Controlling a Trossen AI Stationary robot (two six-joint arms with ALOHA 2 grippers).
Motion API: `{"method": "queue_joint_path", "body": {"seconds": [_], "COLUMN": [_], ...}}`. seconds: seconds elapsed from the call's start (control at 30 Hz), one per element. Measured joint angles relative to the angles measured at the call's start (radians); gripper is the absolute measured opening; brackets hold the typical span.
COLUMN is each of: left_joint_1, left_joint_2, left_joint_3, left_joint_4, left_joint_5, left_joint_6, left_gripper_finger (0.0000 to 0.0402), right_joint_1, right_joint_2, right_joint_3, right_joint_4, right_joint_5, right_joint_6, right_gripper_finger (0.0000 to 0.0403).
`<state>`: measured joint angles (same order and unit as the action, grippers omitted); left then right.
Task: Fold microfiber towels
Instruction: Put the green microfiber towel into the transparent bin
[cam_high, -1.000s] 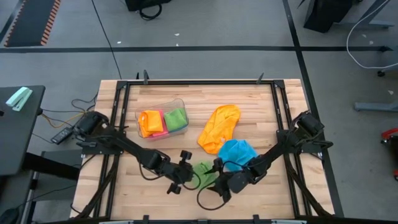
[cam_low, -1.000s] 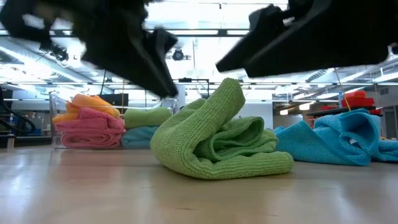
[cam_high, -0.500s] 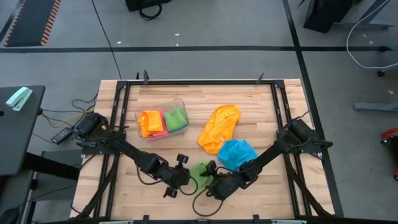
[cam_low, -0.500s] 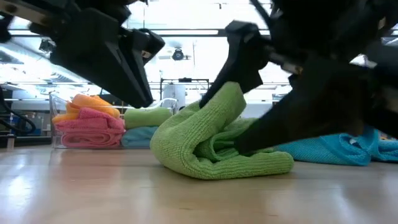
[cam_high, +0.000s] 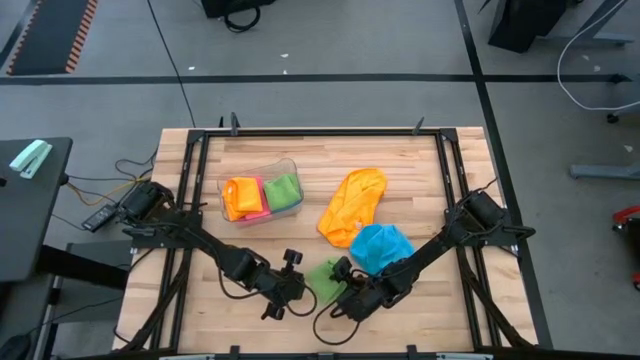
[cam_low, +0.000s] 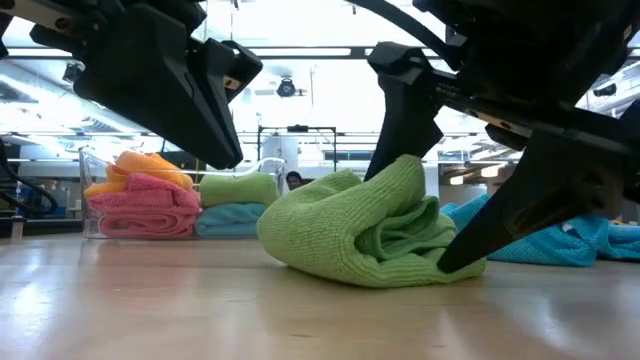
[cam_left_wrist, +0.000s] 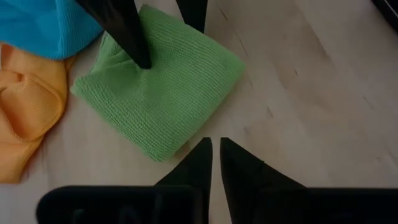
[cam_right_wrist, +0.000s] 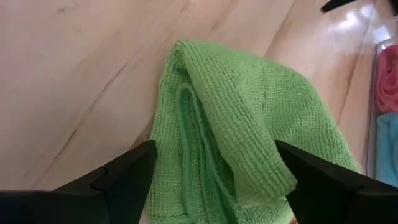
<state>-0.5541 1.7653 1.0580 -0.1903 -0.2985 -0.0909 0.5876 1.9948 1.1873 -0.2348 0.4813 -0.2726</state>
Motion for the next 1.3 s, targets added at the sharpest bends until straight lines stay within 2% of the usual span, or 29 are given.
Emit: {"method": "queue_joint_path", "body": {"seconds": [0.2,0.43,0.63,0.77,0.87,0.93,1.13,1.3], "left_joint_1": [0.0,0.0,0.0,-0.001,-0.01,-0.021,-0.043,-0.044], "left_joint_2": [0.0,0.0,0.0,0.0,0.0,0.0,0.0,0.002], "left_joint_3": [0.0,0.0,0.0,0.0,0.0,0.0,0.0,0.0], "left_joint_4": [-0.002,-0.003,-0.003,0.001,0.024,0.045,0.145,0.139], "left_joint_5": [0.0,0.0,0.0,0.0,0.0,-0.001,-0.027,-0.108], "left_joint_6": [-0.003,-0.008,-0.007,-0.007,0.027,0.067,0.189,0.21], "left_gripper_finger": [0.0034,0.0031,0.0036,0.003,0.0025,0.0024,0.0043,0.0092], "right_joint_1": [0.007,-0.017,-0.033,-0.044,-0.046,-0.045,-0.05,-0.05], "right_joint_2": [-0.001,-0.003,-0.003,-0.003,-0.003,-0.003,-0.012,-0.067], "right_joint_3": [-0.01,-0.01,-0.01,-0.011,-0.011,-0.011,-0.009,-0.01], "right_joint_4": [-0.019,-0.053,-0.061,-0.058,-0.053,-0.053,-0.054,-0.071], "right_joint_5": [-0.022,-0.061,-0.103,-0.173,-0.188,-0.187,-0.197,-0.215], "right_joint_6": [-0.008,-0.004,-0.008,0.014,0.039,0.043,0.098,0.138], "right_gripper_finger": [0.0316,0.0257,0.0184,0.0111,0.0053,0.0029,0.0016,0.0014]}}
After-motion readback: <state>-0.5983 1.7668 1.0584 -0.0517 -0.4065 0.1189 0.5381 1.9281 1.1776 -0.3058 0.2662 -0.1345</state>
